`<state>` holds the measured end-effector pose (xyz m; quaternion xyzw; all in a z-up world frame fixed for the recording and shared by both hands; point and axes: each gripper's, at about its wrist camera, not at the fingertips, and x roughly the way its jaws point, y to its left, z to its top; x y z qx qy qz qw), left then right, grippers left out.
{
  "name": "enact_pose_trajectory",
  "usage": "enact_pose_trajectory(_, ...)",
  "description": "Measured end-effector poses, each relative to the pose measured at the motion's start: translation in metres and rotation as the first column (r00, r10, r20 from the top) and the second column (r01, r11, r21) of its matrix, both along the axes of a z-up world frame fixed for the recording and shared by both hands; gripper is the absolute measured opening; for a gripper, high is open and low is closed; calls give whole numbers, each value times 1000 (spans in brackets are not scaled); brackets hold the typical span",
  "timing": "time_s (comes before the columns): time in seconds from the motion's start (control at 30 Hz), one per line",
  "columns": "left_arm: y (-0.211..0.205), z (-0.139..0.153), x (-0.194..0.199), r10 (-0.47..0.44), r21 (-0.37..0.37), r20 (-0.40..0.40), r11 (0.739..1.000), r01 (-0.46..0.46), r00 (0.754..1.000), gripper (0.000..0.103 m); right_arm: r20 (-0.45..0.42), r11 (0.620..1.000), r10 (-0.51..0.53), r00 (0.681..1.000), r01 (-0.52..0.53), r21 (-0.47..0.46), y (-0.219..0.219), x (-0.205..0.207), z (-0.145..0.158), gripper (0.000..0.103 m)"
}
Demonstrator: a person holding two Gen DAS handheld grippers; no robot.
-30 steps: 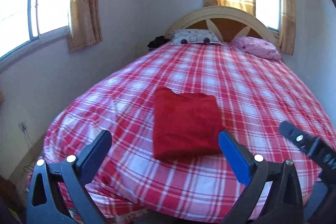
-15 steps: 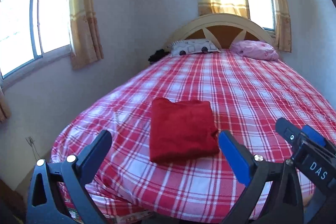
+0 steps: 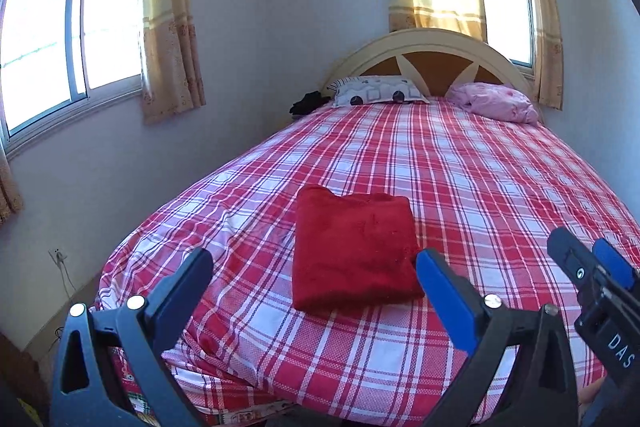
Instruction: Fold small clothes
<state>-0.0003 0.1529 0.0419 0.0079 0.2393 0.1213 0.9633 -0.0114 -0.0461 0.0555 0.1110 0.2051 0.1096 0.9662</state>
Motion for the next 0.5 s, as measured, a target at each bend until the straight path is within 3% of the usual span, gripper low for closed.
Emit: enact_pose_trajectory(0.5,1,-1,4,-3,9,-9,1000,3,1000,103,-3,1000,5,1000,-5,-10,3,1,-1,87)
